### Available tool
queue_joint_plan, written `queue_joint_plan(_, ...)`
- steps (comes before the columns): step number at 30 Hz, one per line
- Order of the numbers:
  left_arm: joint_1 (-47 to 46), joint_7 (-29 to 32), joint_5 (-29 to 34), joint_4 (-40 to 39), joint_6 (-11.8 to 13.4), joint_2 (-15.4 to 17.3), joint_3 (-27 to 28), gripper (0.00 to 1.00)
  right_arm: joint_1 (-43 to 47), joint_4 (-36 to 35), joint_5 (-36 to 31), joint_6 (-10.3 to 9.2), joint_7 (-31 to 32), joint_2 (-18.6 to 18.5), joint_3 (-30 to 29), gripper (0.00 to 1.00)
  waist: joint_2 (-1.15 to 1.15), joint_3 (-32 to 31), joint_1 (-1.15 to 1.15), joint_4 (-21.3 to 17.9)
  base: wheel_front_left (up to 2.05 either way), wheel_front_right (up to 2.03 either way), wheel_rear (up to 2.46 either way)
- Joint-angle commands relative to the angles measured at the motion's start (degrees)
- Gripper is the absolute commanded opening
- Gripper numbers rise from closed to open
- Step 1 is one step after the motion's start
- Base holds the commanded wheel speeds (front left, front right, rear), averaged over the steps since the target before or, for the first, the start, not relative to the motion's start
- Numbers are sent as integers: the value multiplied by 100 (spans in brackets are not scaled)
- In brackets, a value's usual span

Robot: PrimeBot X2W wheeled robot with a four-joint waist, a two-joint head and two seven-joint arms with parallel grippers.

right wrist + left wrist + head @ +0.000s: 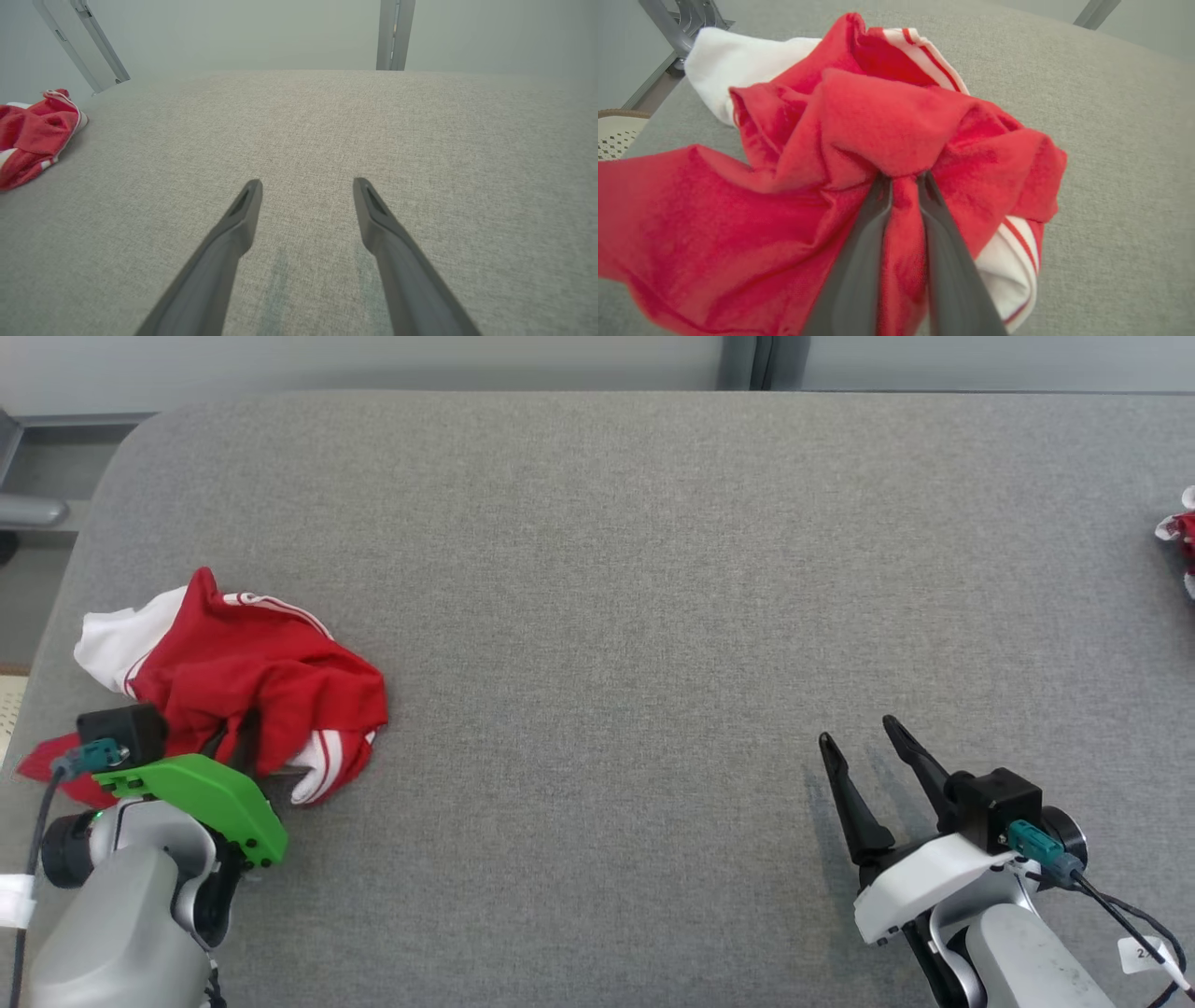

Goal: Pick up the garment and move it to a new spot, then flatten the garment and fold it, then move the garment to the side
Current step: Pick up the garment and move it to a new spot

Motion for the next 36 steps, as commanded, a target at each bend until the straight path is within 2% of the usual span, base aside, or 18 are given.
queue_joint_plan(1,103,-71,-49,-147,-18,-26,-141,0,93,35,38,-7,-16,7,-8,100,0,-199,0,-115,0,0,0)
queue_joint_plan(10,187,-446,-118,-872,-18,-175,-897,0,177,69,90,-7,-16,136,-52,100,0,-396,0,-566,0,0,0)
queue_joint_plan(23,-500,-909,152,-1688,-17,-798,-1956,0,248,137,147,-7,-16,257,-115,100,0,-571,0,-1676,0,0,0)
queue_joint_plan(27,-586,-941,212,-1653,-17,-943,-2273,0,260,136,135,-7,-16,276,-139,100,0,-531,0,-1958,0,0,0)
queue_joint_plan(31,-451,-969,206,-1227,-15,-1049,-2409,0,249,132,160,-7,-16,297,-155,100,0,-494,0,-2111,0,0,0)
queue_joint_plan(32,-378,-973,205,-1092,-15,-1081,-2466,3,250,129,158,-7,-16,300,-158,100,0,-492,0,-2127,0,0,0)
queue_joint_plan(33,-326,-977,169,-974,-15,-1103,-2486,40,249,130,162,-7,-16,298,-164,100,0,-495,0,-2136,0,0,0)
queue_joint_plan(34,-293,-980,175,-831,-15,-1096,-2499,96,249,132,165,-7,-16,298,-176,100,0,-502,0,-2137,0,0,0)
queue_joint_plan(36,-196,-982,141,-579,-2,-1083,-2425,100,263,128,164,-7,-16,304,-220,100,0,-534,0,-2094,0,0,0)
